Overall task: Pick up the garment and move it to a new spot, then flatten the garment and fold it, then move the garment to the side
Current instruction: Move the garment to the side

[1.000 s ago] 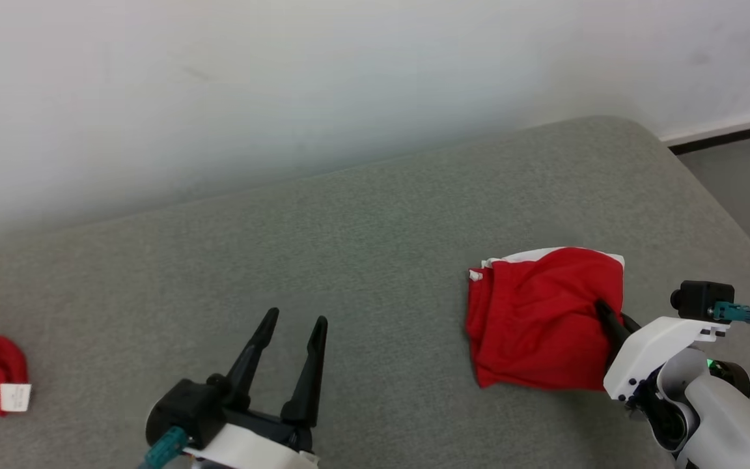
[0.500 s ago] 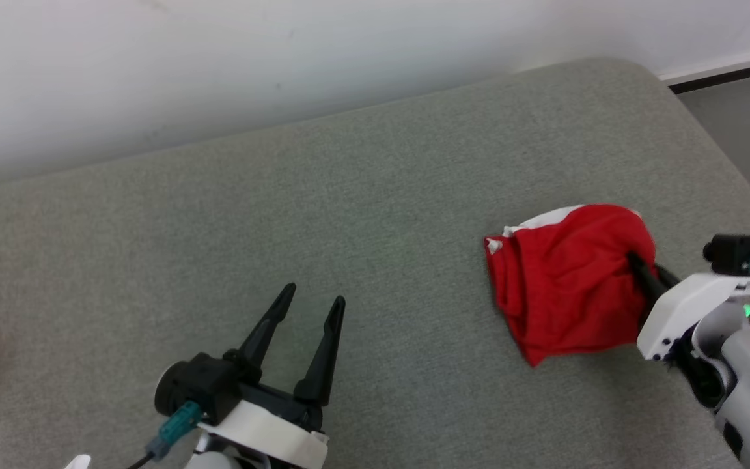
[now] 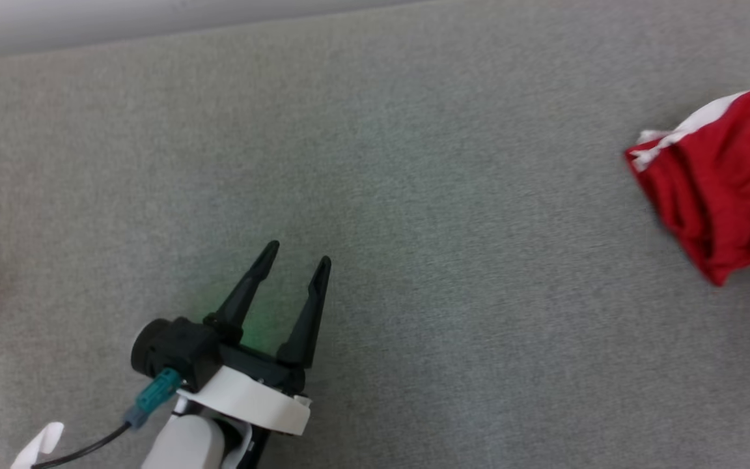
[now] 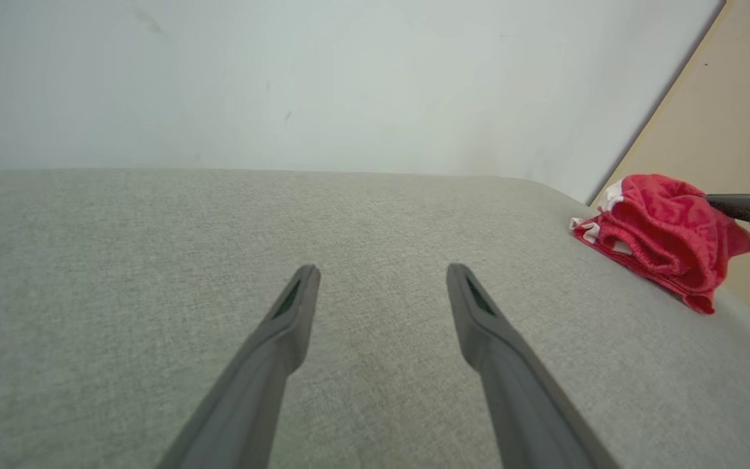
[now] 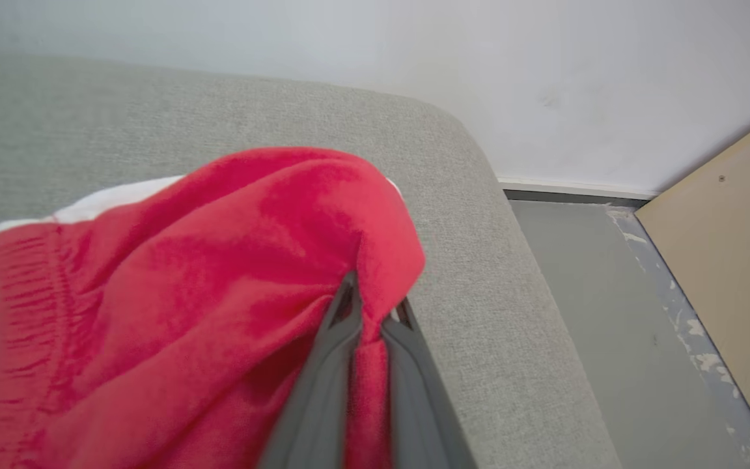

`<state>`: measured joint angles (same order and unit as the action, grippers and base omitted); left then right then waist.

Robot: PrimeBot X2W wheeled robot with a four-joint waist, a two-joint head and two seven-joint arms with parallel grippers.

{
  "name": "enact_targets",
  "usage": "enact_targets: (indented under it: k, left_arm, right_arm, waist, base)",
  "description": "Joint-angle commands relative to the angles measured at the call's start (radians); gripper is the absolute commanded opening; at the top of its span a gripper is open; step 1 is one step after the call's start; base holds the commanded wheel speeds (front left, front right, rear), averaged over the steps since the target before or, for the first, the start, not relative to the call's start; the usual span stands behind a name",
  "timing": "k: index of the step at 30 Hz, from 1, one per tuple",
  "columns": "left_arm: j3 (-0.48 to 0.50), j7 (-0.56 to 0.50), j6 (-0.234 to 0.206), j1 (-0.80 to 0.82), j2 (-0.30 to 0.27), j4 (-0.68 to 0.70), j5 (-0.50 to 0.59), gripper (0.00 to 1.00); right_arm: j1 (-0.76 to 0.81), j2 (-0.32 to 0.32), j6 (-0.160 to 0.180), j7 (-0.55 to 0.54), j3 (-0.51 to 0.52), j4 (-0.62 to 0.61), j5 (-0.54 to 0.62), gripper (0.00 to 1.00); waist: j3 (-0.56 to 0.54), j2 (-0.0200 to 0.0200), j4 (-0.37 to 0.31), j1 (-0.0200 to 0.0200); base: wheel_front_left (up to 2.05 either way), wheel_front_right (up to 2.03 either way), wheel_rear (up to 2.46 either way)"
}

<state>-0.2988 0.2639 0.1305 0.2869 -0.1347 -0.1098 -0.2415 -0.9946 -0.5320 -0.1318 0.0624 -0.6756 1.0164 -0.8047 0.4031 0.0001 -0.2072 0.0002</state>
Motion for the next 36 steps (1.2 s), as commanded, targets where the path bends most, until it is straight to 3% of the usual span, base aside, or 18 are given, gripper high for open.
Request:
enact_targets:
  k: [1, 12, 13, 14, 15, 22, 28, 36]
  left_arm:
    - [0.004, 0.0, 0.0, 0.015, -0.011, 0.006, 0.007, 1.0]
    - [0.018, 0.0, 0.0, 0.031, -0.034, 0.014, 0.013, 1.0]
    - [0.02, -0.001, 0.0, 0.03, -0.034, 0.013, 0.013, 1.0]
    - [0.021, -0.001, -0.001, 0.029, -0.034, 0.011, 0.012, 1.0]
    - [0.021, -0.001, -0.001, 0.03, -0.032, 0.009, 0.012, 1.0]
    - [0.027, 0.0, -0.001, 0.026, -0.023, 0.002, 0.002, 1.0]
    - [0.059, 0.0, -0.001, -0.013, -0.002, -0.009, -0.006, 1.0]
    - [0.174, 0.0, -0.002, -0.088, 0.028, -0.004, 0.001, 1.0]
  right_arm:
    - [-0.032, -0.022, 0.002, 0.007, 0.0, 0.024, 0.019, 0.0]
    - [-0.176, -0.092, 0.002, 0.064, 0.012, 0.219, 0.141, 0.0]
    - [-0.178, -0.085, 0.002, 0.071, 0.014, 0.23, 0.15, 0.35]
    - [-0.18, -0.08, 0.002, 0.072, 0.017, 0.24, 0.158, 0.76]
    - [-0.179, -0.076, 0.002, 0.073, 0.019, 0.248, 0.165, 1.0]
    - [-0.151, -0.072, 0.002, 0.091, 0.039, 0.271, 0.21, 1.0]
    - [-0.154, -0.058, 0.002, 0.147, 0.061, 0.272, 0.25, 1.0]
    - [-0.098, 0.013, 0.002, 0.199, 0.067, 0.121, 0.239, 1.0]
  waist:
    - [0.042, -0.0001, 0.023, -0.0002]
    - [0.114, -0.0001, 0.038, -0.0002]
    - [0.114, -0.0001, 0.038, -0.0002]
    - [0.114, -0.0001, 0.037, -0.0002]
    - [0.113, -0.0001, 0.037, -0.0002]
    - [0.061, -0.0001, 0.033, -0.0002]
    - [-0.054, -0.0001, 0.034, -0.0002]
    - [-0.243, -0.0001, 0.057, -0.0002]
  base:
    - [0.0, 0.0, 0.0]
    - [0.0, 0.0, 0.0]
    - [0.0, 0.0, 0.0]
    - [0.0, 0.0, 0.0]
    - [0.0, 0.0, 0.0]
    - [0.0, 0.0, 0.0]
    - [0.0, 0.0, 0.0]
    - [0.0, 0.0, 0.0]
